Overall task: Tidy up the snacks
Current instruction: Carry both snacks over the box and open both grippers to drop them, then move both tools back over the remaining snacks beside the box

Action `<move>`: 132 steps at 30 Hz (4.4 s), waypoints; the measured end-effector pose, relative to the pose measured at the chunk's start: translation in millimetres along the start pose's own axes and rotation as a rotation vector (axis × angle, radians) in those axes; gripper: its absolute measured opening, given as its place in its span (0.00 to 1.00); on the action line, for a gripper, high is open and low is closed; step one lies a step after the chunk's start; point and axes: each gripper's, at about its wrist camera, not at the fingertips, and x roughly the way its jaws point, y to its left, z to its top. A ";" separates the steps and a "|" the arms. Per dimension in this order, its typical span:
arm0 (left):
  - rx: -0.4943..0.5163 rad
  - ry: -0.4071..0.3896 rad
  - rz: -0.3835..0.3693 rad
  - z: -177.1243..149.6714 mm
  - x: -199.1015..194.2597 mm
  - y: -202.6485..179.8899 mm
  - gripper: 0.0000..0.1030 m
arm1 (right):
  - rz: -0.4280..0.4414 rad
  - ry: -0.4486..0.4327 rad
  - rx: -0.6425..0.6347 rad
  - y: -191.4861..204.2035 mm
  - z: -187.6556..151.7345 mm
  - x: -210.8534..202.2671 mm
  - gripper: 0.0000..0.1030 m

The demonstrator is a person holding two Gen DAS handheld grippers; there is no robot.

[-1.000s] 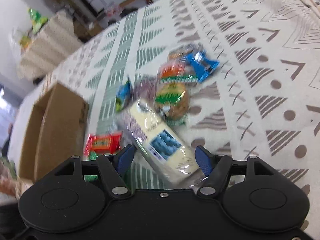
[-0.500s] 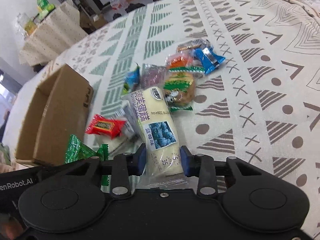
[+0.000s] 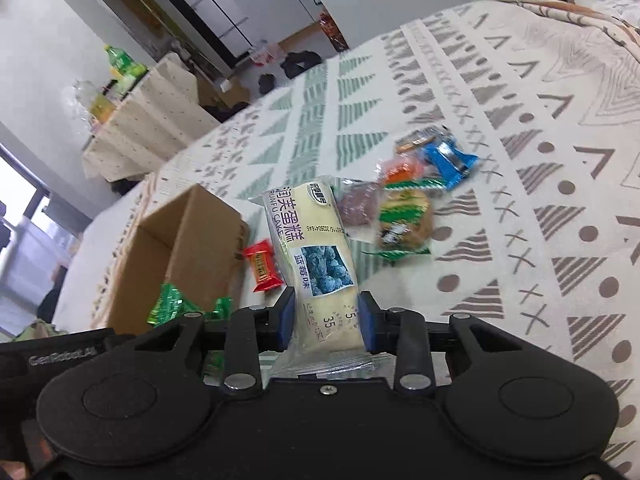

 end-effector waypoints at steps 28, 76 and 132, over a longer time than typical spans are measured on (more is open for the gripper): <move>-0.114 -0.121 0.023 49.8 -34.3 63.5 0.22 | 0.172 -0.073 -0.013 69.3 14.1 19.0 0.31; -0.099 -0.029 0.190 36.3 -36.4 94.8 0.87 | 0.091 -0.059 -0.157 108.6 -10.8 11.7 0.78; 0.045 -0.056 0.181 15.1 -10.9 -25.2 0.98 | 0.021 -0.055 -0.086 -12.9 46.7 -29.3 1.00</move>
